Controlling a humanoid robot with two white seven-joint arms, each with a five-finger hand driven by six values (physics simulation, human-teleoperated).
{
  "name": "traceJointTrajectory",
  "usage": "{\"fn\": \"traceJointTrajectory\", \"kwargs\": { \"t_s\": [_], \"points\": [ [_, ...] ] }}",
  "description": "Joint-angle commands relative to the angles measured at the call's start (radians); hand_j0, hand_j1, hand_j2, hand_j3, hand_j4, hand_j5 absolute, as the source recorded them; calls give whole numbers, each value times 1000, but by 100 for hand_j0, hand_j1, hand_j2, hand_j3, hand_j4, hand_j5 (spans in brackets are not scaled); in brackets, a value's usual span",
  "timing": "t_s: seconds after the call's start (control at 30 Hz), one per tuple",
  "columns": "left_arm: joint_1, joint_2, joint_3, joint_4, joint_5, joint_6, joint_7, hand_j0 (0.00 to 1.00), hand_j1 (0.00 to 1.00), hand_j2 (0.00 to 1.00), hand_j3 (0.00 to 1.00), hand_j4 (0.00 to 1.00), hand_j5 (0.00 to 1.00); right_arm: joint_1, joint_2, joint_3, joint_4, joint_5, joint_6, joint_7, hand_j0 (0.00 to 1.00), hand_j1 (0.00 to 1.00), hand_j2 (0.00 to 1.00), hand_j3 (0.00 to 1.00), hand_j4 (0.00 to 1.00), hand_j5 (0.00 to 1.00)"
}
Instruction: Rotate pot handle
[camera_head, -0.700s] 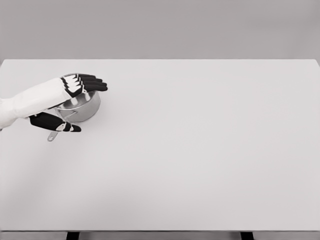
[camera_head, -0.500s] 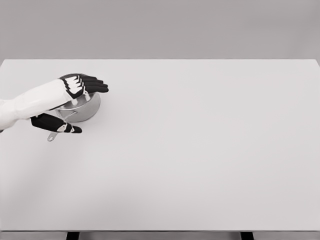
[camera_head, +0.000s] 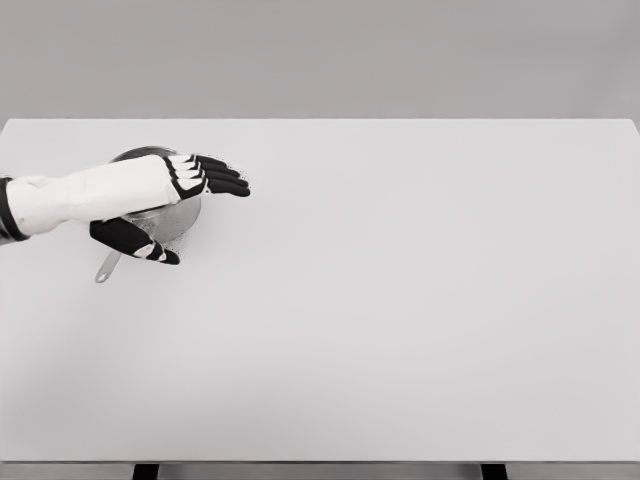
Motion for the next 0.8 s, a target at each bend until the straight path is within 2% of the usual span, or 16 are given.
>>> {"fn": "traceJointTrajectory", "kwargs": {
  "t_s": [0.0,0.17,0.27,0.37,0.5,0.53,0.57,0.63,0.67,0.77],
  "points": [
    [0,42,-46,8,1,2,0,100,100,100,100,100,100,0,0,0,0,0,0,0,100,100,100,100,100,100],
    [3,46,-35,0,-28,2,0,100,100,100,100,100,100,0,0,0,0,0,0,0,100,100,100,100,100,100],
    [3,45,40,-3,-30,2,0,100,100,100,100,100,100,0,0,0,0,0,0,0,100,100,100,100,100,100],
    [9,42,44,14,-51,2,0,100,100,100,100,100,100,0,0,0,0,0,0,0,100,100,100,100,100,100],
    [15,28,43,75,-53,2,0,100,100,100,100,100,100,0,0,0,0,0,0,1,100,100,100,100,100,100],
    [15,20,41,89,-65,2,0,100,100,100,100,100,100,0,0,0,0,0,0,0,100,100,100,100,100,100],
    [20,-1,40,83,-114,2,0,100,100,100,100,100,100,0,0,0,0,0,0,0,100,100,100,100,100,100],
    [26,-14,41,83,-128,2,0,100,100,100,100,100,100,0,0,0,0,0,0,0,100,100,100,100,100,100],
    [28,-23,43,80,-177,2,0,100,100,100,100,100,100,0,0,0,0,0,0,0,100,100,100,100,100,100],
    [28,-35,44,86,-204,2,0,100,100,100,100,100,100,0,0,0,0,0,0,0,100,100,100,100,100,100]
  ]
}}
